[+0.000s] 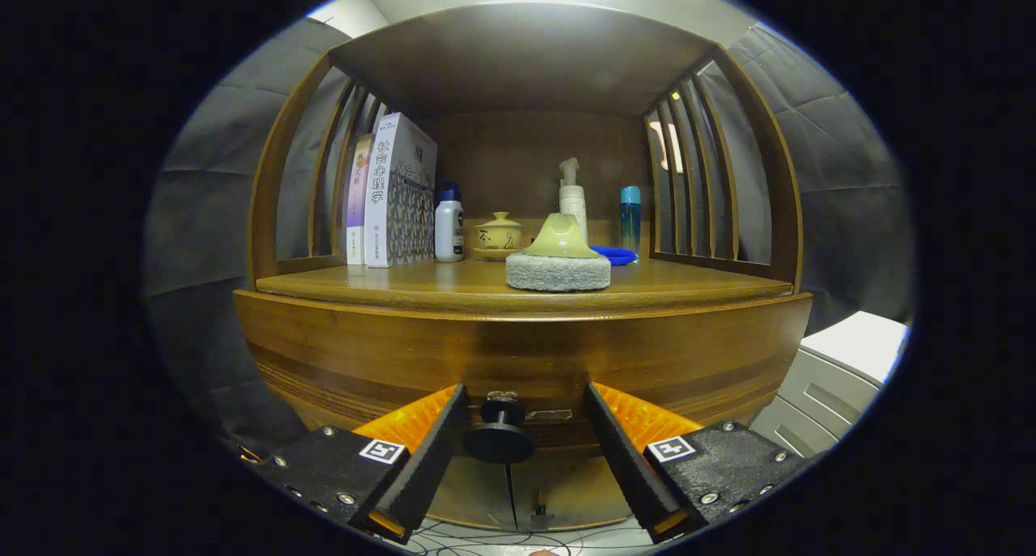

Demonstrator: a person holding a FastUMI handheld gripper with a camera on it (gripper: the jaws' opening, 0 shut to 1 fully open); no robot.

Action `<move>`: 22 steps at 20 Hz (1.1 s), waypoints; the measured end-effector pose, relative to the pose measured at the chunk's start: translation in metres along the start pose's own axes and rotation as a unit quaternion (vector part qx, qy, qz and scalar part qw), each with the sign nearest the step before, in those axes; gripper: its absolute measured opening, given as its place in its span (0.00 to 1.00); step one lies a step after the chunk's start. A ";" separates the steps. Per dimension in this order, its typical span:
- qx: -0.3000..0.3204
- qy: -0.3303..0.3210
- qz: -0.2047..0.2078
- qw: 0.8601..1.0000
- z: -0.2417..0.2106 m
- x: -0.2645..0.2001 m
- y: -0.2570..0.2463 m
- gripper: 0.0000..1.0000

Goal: Pull open the drawer, take out the items inside it, and place them on the countertop above the cabinet.

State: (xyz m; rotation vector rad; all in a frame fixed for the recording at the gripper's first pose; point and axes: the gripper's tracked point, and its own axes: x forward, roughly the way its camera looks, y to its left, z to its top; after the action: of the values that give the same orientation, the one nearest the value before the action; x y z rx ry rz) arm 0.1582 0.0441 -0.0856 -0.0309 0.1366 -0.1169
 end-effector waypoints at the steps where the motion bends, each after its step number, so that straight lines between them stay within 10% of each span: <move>1: 0.000 0.001 0.000 1.000 0.000 0.003 -0.001 0.93; 22: -0.037 -0.081 0.054 0.995 0.092 -0.063 -0.011 0.96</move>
State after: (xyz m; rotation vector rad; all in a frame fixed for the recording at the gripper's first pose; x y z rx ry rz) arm 0.1071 0.0423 0.0144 -0.1056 -0.0189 -0.0013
